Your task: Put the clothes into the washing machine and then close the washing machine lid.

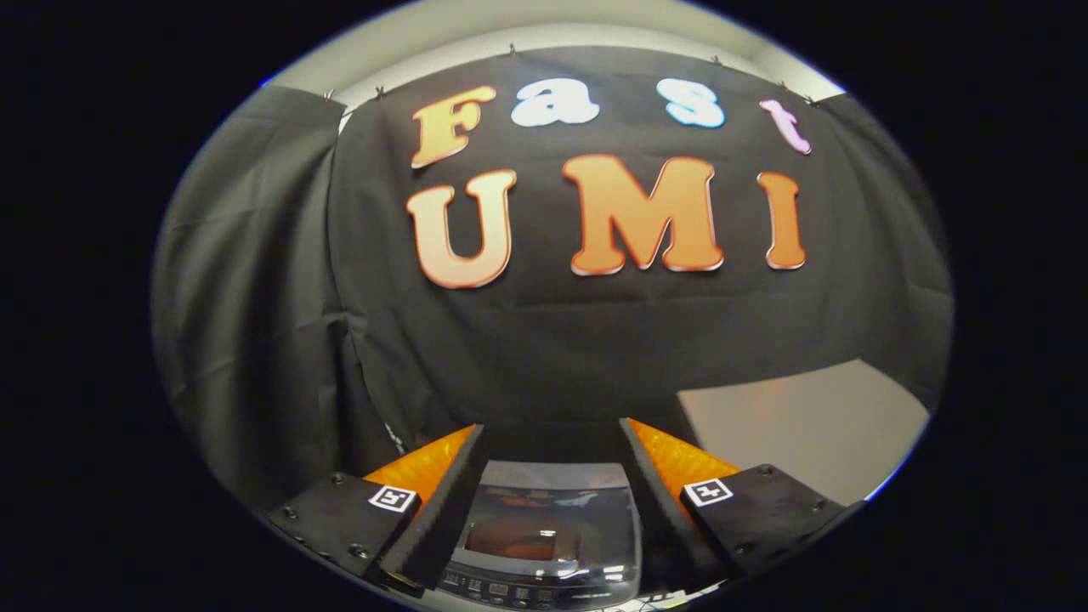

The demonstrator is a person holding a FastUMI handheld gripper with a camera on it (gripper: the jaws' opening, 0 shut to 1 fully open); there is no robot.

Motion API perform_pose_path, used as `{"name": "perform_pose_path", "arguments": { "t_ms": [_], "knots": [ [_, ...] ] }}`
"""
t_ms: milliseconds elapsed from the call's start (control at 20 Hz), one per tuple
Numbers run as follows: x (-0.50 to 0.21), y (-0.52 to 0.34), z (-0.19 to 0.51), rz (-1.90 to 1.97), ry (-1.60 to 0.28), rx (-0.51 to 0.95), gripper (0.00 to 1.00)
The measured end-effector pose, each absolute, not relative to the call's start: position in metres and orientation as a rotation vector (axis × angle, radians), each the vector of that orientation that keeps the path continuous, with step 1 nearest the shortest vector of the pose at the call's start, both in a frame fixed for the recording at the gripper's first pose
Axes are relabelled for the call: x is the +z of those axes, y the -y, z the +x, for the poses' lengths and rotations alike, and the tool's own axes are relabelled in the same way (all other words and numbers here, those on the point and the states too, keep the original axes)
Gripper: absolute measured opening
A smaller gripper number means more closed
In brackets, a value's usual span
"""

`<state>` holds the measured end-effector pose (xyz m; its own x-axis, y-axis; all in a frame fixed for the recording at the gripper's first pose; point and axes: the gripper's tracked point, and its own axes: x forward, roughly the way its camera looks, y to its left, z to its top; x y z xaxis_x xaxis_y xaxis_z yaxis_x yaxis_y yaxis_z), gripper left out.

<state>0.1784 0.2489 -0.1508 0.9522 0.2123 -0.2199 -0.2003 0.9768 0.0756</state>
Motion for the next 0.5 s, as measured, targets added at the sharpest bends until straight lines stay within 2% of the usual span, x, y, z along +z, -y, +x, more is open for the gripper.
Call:
{"name": "perform_pose_path", "arguments": {
  "t_ms": [300, 500],
  "knots": [
    [-0.064, -0.111, 0.117, 0.032, -0.102, 0.128, 0.99],
    [-0.043, -0.026, 0.081, 0.022, -0.086, 0.106, 0.99]
  ]
}}
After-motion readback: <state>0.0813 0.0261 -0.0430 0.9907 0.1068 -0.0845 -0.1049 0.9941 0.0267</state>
